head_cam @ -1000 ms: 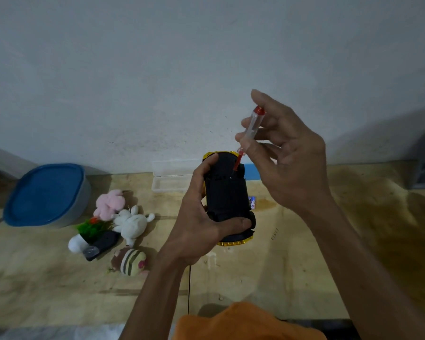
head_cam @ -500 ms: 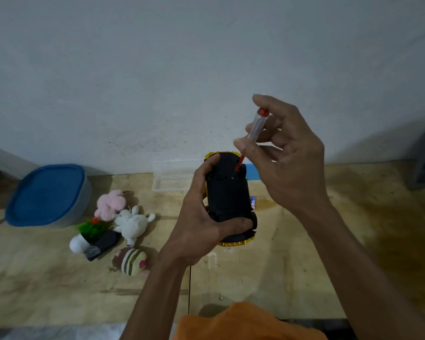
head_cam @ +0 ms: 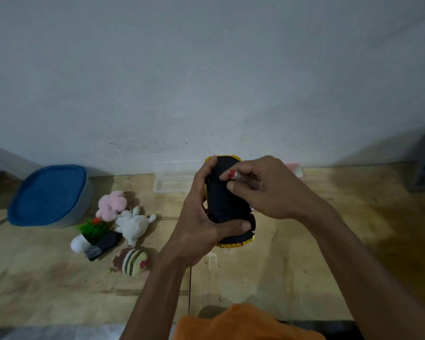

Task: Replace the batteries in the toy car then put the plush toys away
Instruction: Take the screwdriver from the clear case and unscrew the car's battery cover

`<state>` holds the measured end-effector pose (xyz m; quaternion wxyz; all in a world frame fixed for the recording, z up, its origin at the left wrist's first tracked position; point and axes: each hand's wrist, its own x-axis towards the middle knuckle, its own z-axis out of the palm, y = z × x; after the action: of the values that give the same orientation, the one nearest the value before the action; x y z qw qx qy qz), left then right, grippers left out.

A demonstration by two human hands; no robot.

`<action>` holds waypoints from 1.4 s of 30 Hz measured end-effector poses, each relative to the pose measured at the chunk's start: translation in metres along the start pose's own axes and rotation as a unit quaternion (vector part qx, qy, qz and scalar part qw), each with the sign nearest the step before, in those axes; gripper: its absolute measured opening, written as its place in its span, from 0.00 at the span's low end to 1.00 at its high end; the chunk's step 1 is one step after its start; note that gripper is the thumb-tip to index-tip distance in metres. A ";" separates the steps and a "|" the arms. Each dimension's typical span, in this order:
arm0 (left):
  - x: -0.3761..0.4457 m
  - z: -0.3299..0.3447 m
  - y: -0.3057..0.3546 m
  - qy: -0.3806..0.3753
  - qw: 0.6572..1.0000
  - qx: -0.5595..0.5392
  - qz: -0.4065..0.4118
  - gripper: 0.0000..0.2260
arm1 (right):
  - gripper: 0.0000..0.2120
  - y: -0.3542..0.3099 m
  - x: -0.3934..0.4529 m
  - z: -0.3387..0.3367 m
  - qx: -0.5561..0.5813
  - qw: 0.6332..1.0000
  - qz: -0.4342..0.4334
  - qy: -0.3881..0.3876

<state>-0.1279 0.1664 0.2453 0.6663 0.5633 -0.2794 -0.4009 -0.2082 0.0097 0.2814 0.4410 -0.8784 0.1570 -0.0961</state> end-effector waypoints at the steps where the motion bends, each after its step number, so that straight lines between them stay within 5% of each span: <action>1: 0.000 -0.001 0.000 0.000 1.000 -0.003 -0.003 0.50 | 0.09 -0.001 0.000 0.000 0.003 1.000 0.008 -0.004; 18: 0.000 -0.005 -0.009 -0.002 1.000 -0.013 -0.015 0.50 | 0.10 0.000 0.000 -0.004 0.109 0.992 0.029 -0.060; 30: 0.002 -0.011 -0.012 0.018 1.000 -0.016 -0.018 0.50 | 0.04 0.008 0.001 0.017 0.193 0.976 0.083 0.061; 42: 0.004 -0.012 -0.019 0.026 0.999 -0.008 -0.020 0.50 | 0.03 0.013 0.006 0.021 0.236 0.957 0.162 0.053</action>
<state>-0.1196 0.1684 0.2235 0.6694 0.5742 -0.2472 -0.4013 -0.1980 0.0160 0.2588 0.6362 -0.7062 0.2929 -0.1040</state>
